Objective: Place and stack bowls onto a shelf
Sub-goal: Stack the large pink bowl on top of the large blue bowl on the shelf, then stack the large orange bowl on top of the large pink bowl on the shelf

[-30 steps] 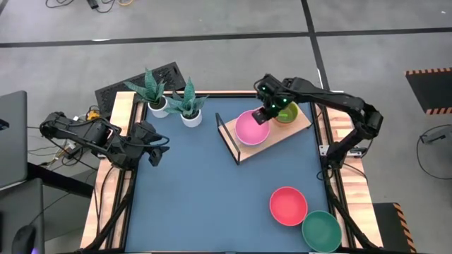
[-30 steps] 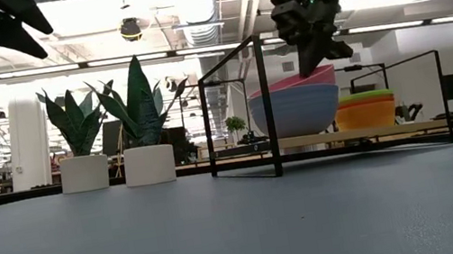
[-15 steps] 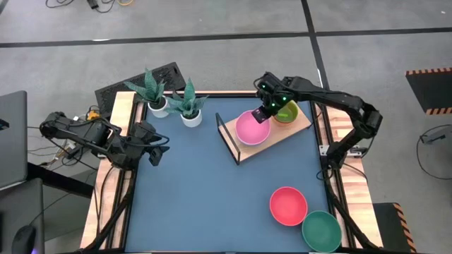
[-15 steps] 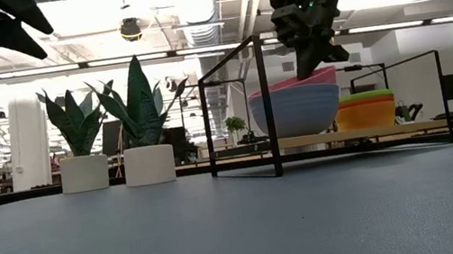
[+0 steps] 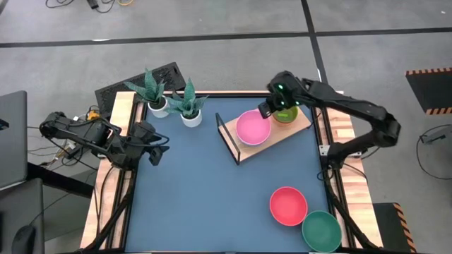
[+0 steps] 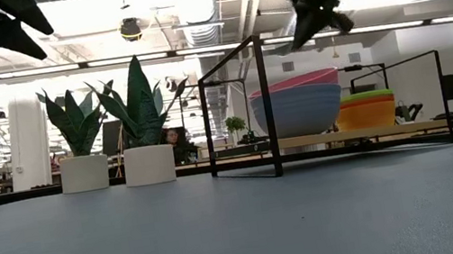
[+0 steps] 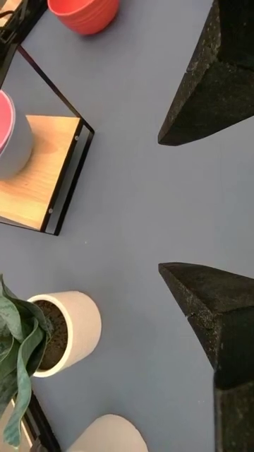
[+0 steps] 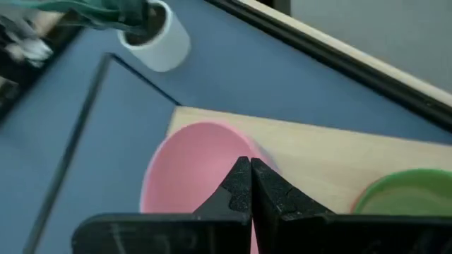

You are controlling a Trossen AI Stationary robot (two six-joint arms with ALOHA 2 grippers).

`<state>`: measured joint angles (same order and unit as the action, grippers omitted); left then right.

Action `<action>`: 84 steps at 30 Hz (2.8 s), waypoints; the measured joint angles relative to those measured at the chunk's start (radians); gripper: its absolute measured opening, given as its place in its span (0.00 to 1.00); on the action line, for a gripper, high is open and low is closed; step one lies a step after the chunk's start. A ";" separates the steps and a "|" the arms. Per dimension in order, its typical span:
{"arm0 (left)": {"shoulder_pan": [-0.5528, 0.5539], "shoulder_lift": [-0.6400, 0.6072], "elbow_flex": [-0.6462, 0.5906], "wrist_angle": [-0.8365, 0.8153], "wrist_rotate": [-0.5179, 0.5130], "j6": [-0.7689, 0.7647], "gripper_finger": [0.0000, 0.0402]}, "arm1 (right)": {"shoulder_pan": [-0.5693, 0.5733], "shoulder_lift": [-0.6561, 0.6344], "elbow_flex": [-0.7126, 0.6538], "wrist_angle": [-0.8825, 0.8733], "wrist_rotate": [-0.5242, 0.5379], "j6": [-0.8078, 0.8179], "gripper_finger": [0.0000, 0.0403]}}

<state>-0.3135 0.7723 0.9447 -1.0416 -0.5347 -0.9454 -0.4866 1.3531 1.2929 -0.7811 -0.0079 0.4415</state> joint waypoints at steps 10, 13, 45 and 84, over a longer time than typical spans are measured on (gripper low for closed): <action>0.000 0.000 0.000 0.000 -0.027 -0.002 0.67 | 0.045 -0.284 -0.426 0.398 -0.019 0.131 0.04; 0.000 0.000 0.000 0.001 -0.029 -0.007 0.67 | 0.054 -0.315 -0.494 0.438 -0.017 0.132 0.04; 0.000 0.000 0.000 0.003 -0.049 -0.043 0.67 | 0.502 -0.424 -0.503 0.032 -0.148 0.358 0.13; 0.000 0.000 0.000 0.000 -0.087 -0.035 0.67 | 0.819 -0.201 -0.342 -0.084 -0.203 0.318 0.19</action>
<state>-0.3138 0.7727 0.9447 -1.0413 -0.6215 -0.9806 0.3325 1.1519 0.9508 -0.8653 -0.2110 0.7599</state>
